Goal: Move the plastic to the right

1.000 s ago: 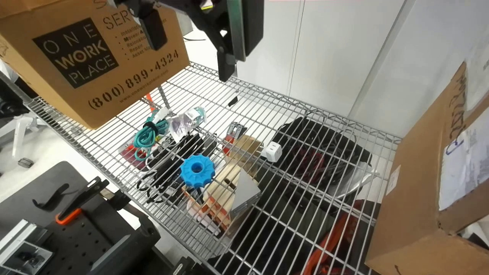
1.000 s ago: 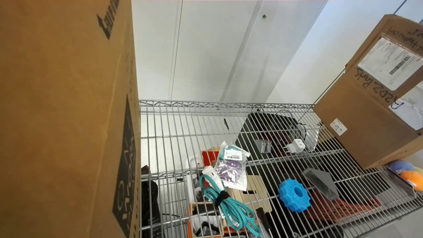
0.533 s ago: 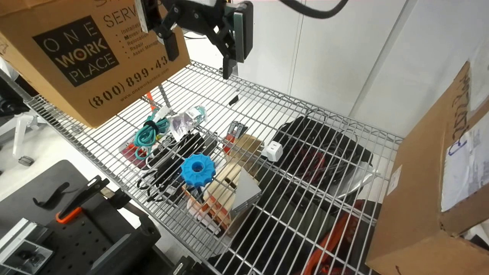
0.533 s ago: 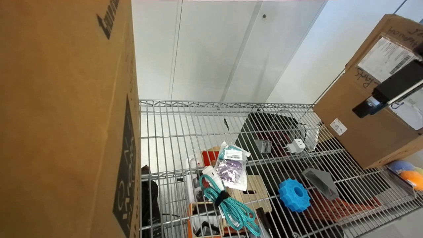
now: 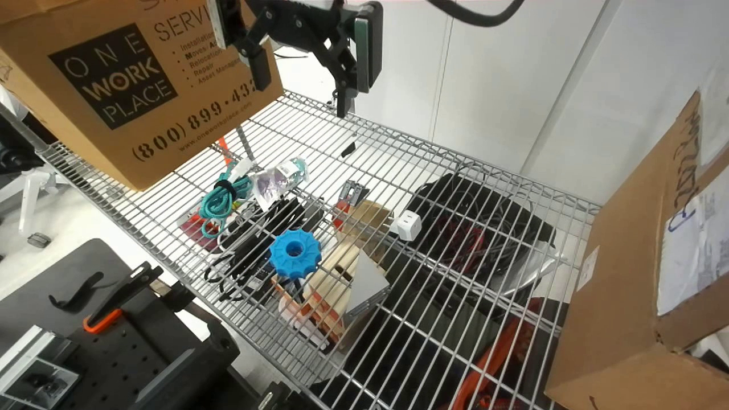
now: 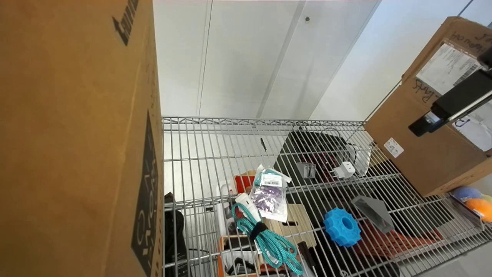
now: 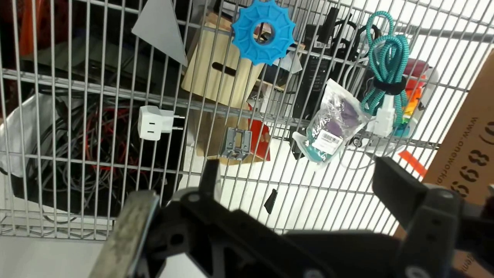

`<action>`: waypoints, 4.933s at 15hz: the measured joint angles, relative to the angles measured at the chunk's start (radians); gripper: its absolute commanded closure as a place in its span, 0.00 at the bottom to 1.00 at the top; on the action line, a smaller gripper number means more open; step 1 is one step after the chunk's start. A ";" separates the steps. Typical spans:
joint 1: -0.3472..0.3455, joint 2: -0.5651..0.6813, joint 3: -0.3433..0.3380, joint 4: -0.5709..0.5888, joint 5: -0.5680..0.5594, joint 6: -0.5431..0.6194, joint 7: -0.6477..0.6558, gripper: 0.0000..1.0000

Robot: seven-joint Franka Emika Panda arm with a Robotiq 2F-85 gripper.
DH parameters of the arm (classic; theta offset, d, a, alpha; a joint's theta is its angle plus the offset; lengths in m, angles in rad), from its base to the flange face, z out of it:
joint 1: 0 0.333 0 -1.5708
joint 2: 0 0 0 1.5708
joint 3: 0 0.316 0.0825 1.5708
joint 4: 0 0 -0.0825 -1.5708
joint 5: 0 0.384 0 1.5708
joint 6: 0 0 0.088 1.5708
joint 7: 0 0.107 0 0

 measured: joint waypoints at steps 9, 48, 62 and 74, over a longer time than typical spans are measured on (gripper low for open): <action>-0.023 0.162 0.074 0.103 -0.001 0.001 -0.033 0.00; 0.052 0.665 0.219 0.603 -0.075 -0.229 0.419 0.00; 0.055 0.725 0.214 0.617 -0.015 -0.213 0.623 0.00; 0.062 0.852 0.197 0.722 0.022 -0.233 0.889 0.00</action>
